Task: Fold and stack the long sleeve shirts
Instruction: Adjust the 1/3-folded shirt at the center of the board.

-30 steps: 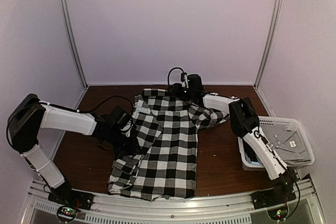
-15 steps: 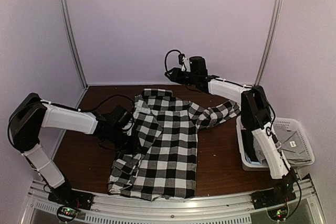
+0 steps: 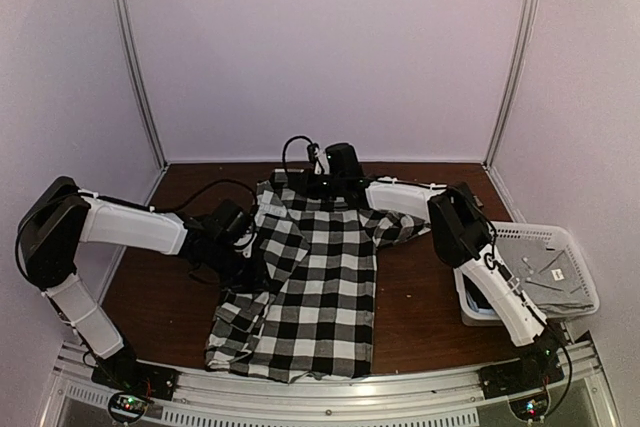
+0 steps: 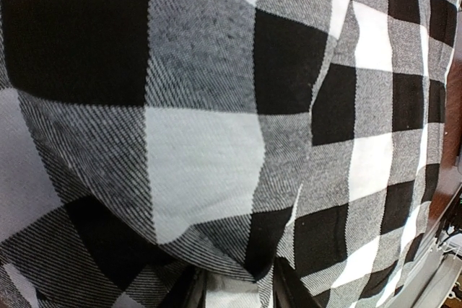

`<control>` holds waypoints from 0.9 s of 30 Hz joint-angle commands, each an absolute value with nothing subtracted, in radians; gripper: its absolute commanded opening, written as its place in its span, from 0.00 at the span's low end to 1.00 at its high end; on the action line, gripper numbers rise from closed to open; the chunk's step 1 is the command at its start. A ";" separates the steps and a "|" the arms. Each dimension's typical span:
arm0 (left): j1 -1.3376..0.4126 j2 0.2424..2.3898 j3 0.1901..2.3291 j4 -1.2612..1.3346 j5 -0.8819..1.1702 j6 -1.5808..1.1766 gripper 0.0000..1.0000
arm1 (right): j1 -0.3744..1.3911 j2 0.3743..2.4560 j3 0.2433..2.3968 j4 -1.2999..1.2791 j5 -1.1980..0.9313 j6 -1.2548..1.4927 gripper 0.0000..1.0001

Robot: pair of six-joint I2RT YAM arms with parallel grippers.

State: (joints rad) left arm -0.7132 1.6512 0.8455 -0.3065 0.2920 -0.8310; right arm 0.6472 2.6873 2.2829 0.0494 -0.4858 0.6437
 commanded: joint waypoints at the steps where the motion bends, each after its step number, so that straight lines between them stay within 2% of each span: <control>1: -0.712 1.661 0.865 -0.268 0.299 -0.821 0.33 | 0.607 2.781 2.367 0.084 -0.435 0.772 0.12; 15: -0.712 1.706 0.894 -0.247 0.324 -0.829 0.33 | 0.481 2.911 2.407 0.308 -0.355 1.193 0.11; 27: -0.711 1.700 0.926 -0.226 0.333 -0.823 0.32 | 0.476 2.860 2.412 0.325 -0.457 1.167 0.14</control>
